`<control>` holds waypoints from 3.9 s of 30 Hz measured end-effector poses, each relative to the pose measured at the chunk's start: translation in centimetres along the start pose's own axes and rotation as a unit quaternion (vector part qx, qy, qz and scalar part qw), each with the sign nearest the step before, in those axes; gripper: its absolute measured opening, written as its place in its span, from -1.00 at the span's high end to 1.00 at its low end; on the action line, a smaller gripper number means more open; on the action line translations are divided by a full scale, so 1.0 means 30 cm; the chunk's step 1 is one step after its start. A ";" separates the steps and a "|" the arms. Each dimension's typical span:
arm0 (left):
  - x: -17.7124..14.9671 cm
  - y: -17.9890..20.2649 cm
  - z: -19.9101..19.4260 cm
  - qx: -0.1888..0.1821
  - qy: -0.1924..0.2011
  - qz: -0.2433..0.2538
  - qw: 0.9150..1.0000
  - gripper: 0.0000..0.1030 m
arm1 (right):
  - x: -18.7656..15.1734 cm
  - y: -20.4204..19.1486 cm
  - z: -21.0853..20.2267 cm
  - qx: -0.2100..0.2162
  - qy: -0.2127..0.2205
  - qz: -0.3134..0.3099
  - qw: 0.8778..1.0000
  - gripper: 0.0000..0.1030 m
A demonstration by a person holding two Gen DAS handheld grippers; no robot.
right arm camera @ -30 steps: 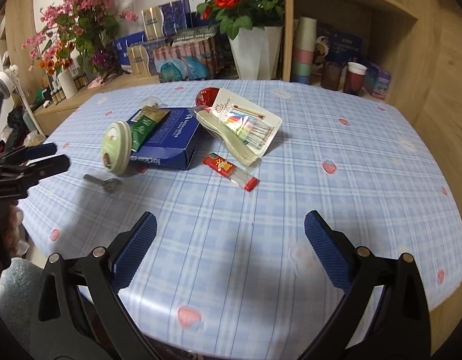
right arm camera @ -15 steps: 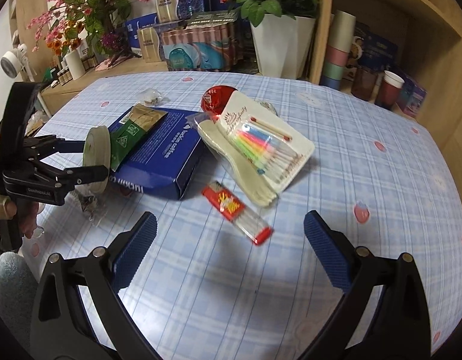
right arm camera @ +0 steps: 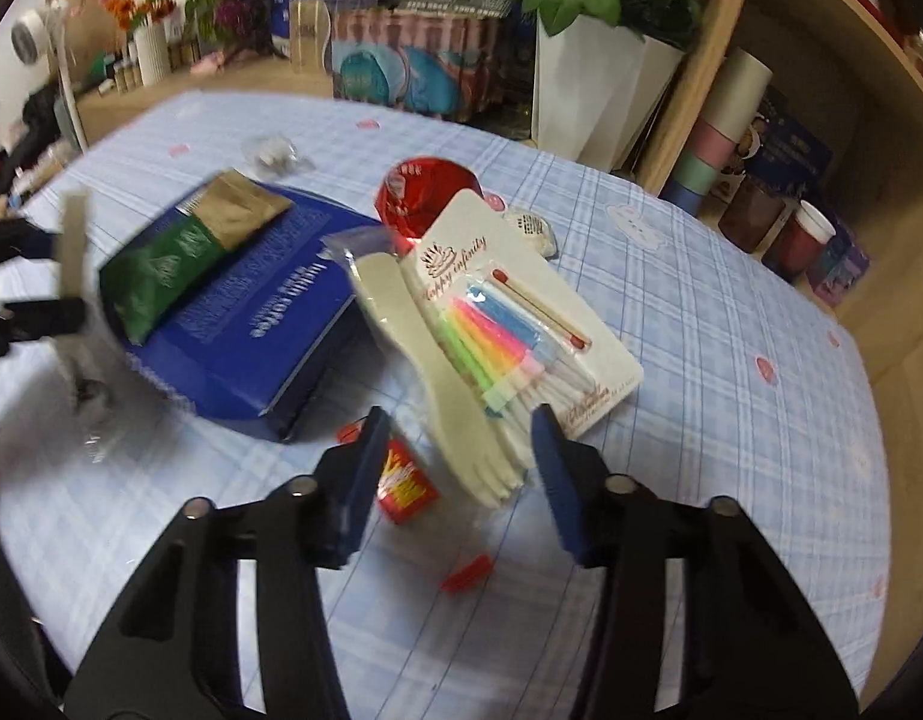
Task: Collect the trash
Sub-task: 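Grasp the green yogurt lid with the left gripper while the right gripper approaches the candle pack, then grasp the wrapped white plastic spoon with the right gripper while the left gripper holds the lid, then carry the spoon and yogurt lid over the brown bin and release both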
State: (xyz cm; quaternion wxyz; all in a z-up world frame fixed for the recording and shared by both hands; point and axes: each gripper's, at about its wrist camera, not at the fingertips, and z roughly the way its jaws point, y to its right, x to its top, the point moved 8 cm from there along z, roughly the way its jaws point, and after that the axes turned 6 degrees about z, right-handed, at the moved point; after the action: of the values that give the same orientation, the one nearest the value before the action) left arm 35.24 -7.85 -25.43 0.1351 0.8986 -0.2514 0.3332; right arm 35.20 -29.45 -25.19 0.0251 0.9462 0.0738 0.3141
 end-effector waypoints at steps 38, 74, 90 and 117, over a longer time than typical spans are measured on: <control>-0.005 0.130 -0.415 0.008 0.082 -0.014 0.997 -0.60 | -0.035 -0.146 -0.378 0.062 0.071 0.072 0.993 0.68; -0.270 0.374 -0.808 0.008 0.118 -0.021 0.993 -0.60 | -0.553 -0.405 -0.690 0.172 0.018 0.121 0.977 0.68; -0.352 0.405 -0.864 0.006 0.122 -0.027 0.992 -0.61 | -0.635 -0.485 -0.723 0.189 -0.004 0.113 0.975 0.02; -0.472 0.518 -0.814 -0.019 0.089 -0.003 0.996 -0.64 | -0.470 -0.200 -0.875 0.038 0.132 0.137 0.981 -0.89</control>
State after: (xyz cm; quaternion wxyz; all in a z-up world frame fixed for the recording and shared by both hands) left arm 4.62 -5.72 -15.59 0.1749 0.8637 -0.2416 0.4062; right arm 7.59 -25.68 -13.04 -0.0644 0.8977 -0.0422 0.4338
